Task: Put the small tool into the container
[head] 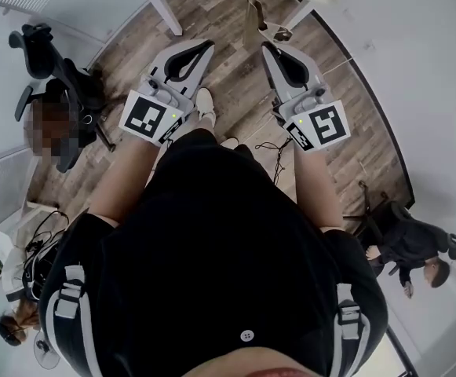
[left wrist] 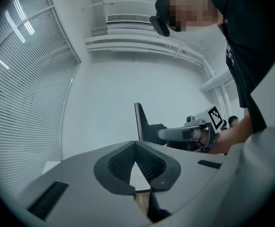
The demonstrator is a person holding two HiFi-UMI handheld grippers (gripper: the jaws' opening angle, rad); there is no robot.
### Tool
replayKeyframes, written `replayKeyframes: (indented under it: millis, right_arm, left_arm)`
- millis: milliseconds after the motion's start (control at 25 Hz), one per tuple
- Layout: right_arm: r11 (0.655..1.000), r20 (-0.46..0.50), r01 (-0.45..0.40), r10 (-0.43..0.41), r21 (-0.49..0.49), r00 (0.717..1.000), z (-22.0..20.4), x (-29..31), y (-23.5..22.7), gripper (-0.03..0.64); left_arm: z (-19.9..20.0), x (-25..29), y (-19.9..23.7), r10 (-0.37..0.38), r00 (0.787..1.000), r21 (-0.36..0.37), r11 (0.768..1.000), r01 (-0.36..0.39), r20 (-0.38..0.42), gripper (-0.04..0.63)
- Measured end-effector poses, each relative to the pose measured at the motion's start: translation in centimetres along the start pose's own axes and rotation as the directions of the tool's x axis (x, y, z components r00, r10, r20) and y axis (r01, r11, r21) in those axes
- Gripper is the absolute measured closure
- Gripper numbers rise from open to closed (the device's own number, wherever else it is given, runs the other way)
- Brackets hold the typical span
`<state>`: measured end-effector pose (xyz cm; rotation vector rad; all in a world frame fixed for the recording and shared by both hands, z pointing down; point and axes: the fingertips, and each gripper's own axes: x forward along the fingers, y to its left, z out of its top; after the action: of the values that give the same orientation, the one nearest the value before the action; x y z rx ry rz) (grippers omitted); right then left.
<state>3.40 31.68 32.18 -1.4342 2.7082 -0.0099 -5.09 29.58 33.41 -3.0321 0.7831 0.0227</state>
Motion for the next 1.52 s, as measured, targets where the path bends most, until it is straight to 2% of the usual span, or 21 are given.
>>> replayKeyframes:
  millis: [320,480,640,800,960,1200,1520]
  right_arm:
    - [1.0,-0.031,0.016,-0.016,-0.015,0.999,0.7,6.8,-4.6,0.604]
    - [0.999,-0.035,0.031,-0.032,-0.025,0.999,0.3,8.3,-5.6,0.604]
    - [0.999,-0.056,0.038,-0.04,-0.033,0.998,0.5,11.5,-7.0,0.604]
    - [0.998,-0.075,0.043,-0.046,-0.045,0.996,0.4,14.4,-8.0,0.604]
    - [0.997,-0.093,0.054,-0.059,-0.057,0.994,0.0,16.7,-8.7,0.604]
    - [0.995,-0.096,0.072,-0.079,-0.072,0.992,-0.5,19.4,-9.3,0.604]
    - [0.996,-0.084,0.073,-0.078,-0.054,0.993,-0.2,20.6,-11.0,0.604]
  left_arm:
    - [0.5,4.5,7.2,-0.014,1.0,0.001,1.0,0.014,0.012,0.588]
    - [0.0,5.5,8.9,-0.02,1.0,0.006,1.0,0.02,0.018,0.587]
    - [0.8,6.9,12.0,-0.027,0.998,-0.036,0.999,0.029,0.053,0.586]
    - [0.2,7.6,15.1,-0.03,0.998,-0.025,0.999,0.032,0.05,0.587]
    - [0.1,8.3,17.7,-0.027,0.998,-0.053,0.998,0.03,0.064,0.588]
    - [-0.9,8.7,20.5,-0.045,0.997,-0.046,0.998,0.047,0.06,0.587]
    - [-0.3,10.2,21.9,-0.041,0.998,-0.03,0.999,0.042,0.054,0.588]
